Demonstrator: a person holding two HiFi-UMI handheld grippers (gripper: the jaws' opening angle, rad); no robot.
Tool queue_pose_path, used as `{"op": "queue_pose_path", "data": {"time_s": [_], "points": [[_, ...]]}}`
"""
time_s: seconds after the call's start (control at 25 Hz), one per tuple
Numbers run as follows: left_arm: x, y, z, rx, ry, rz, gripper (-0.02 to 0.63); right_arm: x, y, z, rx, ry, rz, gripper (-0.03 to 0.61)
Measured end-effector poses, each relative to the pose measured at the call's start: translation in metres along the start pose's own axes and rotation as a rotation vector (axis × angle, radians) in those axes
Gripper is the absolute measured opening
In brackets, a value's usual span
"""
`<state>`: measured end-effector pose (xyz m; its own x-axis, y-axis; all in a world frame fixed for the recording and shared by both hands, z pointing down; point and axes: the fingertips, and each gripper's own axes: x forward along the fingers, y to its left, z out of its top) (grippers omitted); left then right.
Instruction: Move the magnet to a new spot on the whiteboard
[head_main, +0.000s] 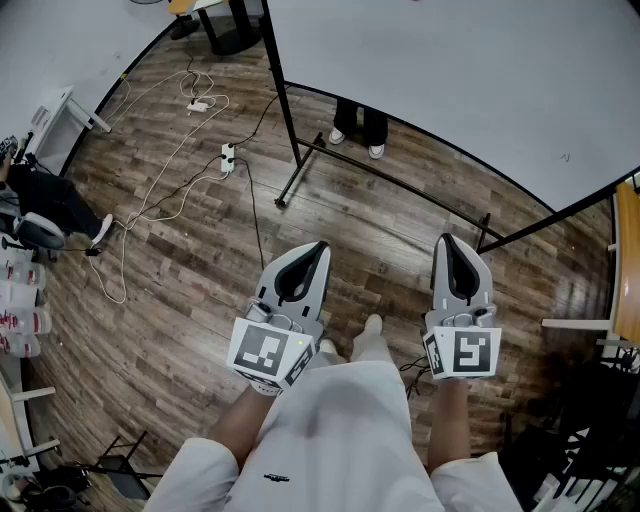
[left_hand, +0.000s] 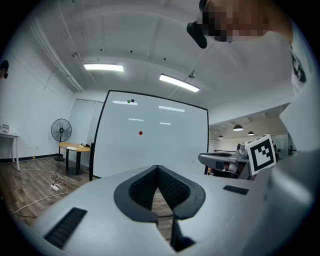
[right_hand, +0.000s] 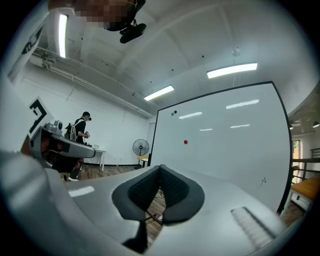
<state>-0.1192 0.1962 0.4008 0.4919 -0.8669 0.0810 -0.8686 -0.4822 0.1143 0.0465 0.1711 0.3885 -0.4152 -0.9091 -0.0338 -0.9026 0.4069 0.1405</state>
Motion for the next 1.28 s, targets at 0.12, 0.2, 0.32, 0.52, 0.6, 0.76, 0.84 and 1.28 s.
{"op": "queue_pose_path", "data": {"time_s": [0.12, 0.2, 0.32, 0.52, 0.6, 0.76, 0.84, 1.28], "points": [[-0.01, -0.018, 0.011, 0.012, -0.034, 0.008, 0.006, -0.016, -0.003, 0.014, -0.003, -0.03, 0.007, 0.012], [-0.012, -0.026, 0.017, 0.018, -0.054, 0.018, 0.006, -0.024, -0.006, 0.02, 0.0, -0.044, 0.016, 0.012], [-0.012, -0.039, 0.019, 0.018, -0.065, 0.03, 0.006, -0.036, -0.013, 0.023, 0.01, -0.051, 0.031, 0.012], [0.002, -0.074, 0.019, 0.021, -0.066, 0.031, 0.006, -0.055, -0.042, 0.027, 0.03, -0.07, 0.046, 0.011], [0.008, -0.088, 0.018, 0.022, -0.063, 0.034, 0.006, -0.062, -0.056, 0.026, 0.048, -0.075, 0.049, 0.011], [0.02, -0.11, 0.017, 0.03, -0.055, 0.047, 0.006, -0.071, -0.077, 0.019, 0.074, -0.085, 0.064, 0.011], [0.026, -0.119, 0.015, 0.025, -0.052, 0.053, 0.006, -0.075, -0.086, 0.014, 0.084, -0.084, 0.072, 0.011], [0.061, -0.147, 0.01, 0.018, -0.055, 0.06, 0.006, -0.076, -0.117, 0.007, 0.087, -0.097, 0.12, 0.012]]}}
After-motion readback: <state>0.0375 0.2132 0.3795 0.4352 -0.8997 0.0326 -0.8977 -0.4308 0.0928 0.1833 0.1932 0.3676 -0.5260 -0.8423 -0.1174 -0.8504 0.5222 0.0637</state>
